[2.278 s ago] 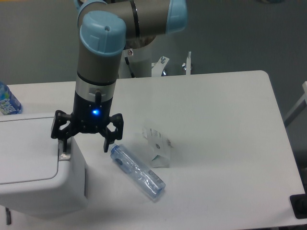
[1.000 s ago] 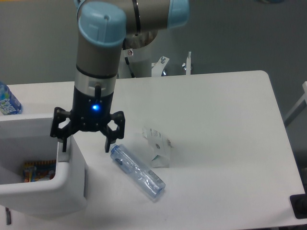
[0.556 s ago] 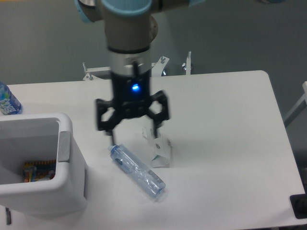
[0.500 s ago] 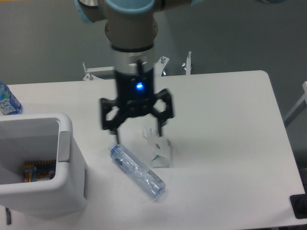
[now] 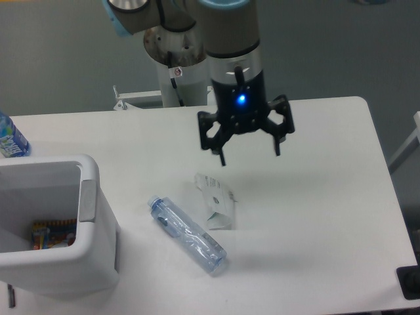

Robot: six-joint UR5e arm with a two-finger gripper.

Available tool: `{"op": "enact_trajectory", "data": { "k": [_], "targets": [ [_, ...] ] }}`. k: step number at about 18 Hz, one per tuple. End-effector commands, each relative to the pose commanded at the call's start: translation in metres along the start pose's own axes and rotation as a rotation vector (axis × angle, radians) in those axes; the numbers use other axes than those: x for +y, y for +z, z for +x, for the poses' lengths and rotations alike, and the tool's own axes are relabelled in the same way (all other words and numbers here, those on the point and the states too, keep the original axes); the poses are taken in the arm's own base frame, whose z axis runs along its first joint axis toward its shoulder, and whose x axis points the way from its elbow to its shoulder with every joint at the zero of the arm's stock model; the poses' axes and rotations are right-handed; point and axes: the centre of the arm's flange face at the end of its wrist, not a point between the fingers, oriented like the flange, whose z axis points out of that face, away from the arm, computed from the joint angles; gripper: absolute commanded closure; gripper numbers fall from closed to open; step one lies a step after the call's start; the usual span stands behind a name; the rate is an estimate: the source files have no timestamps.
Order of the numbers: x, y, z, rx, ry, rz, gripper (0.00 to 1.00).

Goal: Open the trash can

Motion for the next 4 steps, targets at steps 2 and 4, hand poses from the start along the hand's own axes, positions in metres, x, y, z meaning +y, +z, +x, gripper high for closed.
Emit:
{"op": "enact_trajectory", "data": {
  "k": [2, 4],
  "targets": [
    [0.008, -0.001, -0.012, -0.008, 0.000, -0.003, 0.00],
    [0.013, 0.000, -0.020, -0.012, -0.004, -0.008, 0.00]
  ]
}}
